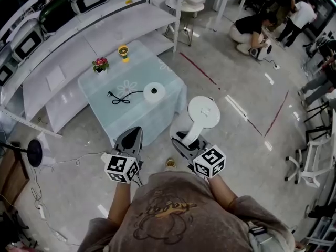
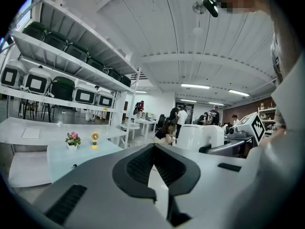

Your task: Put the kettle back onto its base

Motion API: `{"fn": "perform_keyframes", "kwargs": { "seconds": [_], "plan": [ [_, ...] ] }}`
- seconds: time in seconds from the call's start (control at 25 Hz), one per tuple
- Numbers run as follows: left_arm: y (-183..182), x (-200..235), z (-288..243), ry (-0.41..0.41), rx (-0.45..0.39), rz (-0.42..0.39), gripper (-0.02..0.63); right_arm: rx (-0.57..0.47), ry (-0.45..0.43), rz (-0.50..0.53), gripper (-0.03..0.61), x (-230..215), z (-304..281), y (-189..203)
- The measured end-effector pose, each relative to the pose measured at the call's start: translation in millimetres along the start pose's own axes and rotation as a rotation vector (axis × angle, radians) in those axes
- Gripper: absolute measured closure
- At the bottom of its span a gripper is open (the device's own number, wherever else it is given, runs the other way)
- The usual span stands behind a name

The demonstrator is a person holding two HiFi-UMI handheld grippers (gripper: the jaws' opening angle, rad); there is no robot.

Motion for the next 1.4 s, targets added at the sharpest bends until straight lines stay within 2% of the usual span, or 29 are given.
{"fn": "perform_keyframes", "kwargs": {
  "seconds": [0.24, 0.48, 1.0, 1.4],
  "plan": [
    [-9, 7, -43, -0.028, -0.009, -0.004, 0.592, 0.011, -0.036, 0.022, 0.453, -42, -18, -15],
    [-11, 32, -66, -0.038, 0.003, -0.002, 0.592, 0.021, -0.044, 0.009, 0.453, -64, -46, -21],
    [-25, 88, -127, 0.027, 0.024, -0.008, 0.592, -0.003, -0.012, -0.001, 0.453, -101, -111, -45],
    [-29, 118, -154, 0.043, 0.037, -0.005, 0.592, -0.006, -0.025, 0.005, 0.453, -120, -154, -55]
  ]
}}
Point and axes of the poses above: the fingertips, and each gripper's own axes: z backward along the fingers, x to its left, y out of its underside, the point moved 1 cm from there along z, backward along the fingers, and after that the axes turned 2 degrees about -x, right-handed, at the moved point
